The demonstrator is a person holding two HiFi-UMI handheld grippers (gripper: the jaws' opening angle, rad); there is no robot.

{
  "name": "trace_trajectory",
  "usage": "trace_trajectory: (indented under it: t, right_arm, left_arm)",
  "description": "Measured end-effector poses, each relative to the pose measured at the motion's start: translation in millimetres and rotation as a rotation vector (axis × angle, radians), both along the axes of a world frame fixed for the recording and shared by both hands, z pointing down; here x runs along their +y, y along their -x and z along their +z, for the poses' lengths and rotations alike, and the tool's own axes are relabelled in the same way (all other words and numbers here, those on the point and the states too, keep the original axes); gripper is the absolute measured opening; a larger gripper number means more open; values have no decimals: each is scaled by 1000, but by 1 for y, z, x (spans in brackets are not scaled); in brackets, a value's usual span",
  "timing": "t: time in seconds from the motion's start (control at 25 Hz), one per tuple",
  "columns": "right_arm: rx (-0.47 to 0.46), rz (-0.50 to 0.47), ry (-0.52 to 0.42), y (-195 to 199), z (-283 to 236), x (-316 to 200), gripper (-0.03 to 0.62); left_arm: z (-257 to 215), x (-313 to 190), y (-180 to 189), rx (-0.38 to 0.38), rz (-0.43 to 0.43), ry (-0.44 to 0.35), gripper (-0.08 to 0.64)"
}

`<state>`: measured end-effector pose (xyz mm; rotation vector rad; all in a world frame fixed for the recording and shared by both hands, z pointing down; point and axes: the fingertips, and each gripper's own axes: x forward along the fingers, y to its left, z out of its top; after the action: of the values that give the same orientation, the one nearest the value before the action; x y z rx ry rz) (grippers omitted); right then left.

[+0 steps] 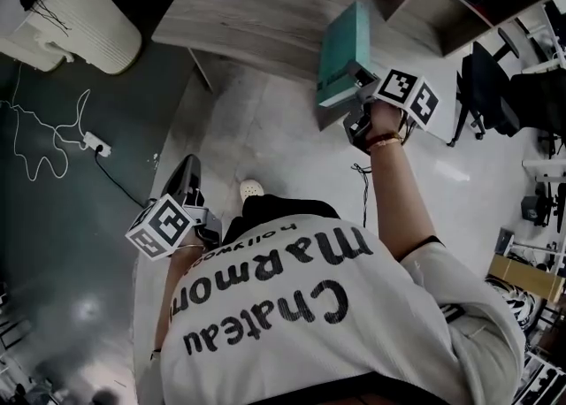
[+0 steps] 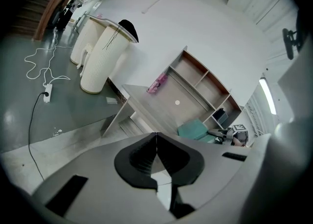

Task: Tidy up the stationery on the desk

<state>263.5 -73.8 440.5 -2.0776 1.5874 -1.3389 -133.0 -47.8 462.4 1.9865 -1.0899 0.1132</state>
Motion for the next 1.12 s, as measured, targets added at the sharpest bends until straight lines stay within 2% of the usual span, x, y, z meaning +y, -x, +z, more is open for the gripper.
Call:
trace_trajectory:
  t: [0.28,0.44,0.6,0.72,0.88,1.0,1.12]
  right_arm:
    - [-165,-7,-77,23,-9,-31,195]
    - [-244,-18,-134,46,-17,-72,195]
    - [-290,-34,-164,59,-20,-90,193]
    - [-291,-43,-187,64,-28,-110,194]
    - [-241,-74,-216,73,-41,-165,193]
    - [-217,-90,-245,80,-46,-200,193]
    - [-188,-98,-269,91,-51,-229,193]
  left_arm:
    - [-17,-21,9,21,-42,-42,15]
    - [-22,-57,25,3,-54,-64,15]
    - [-31,-83,16,13,-19,-92,15]
    - [-44,-116,-4,18,45,-124,15]
    - [-76,-185,-21,23,114,-184,15]
    - [-94,-222,-19,22,122,-224,15]
    - [-98,-250,-10,18,110,-222,15]
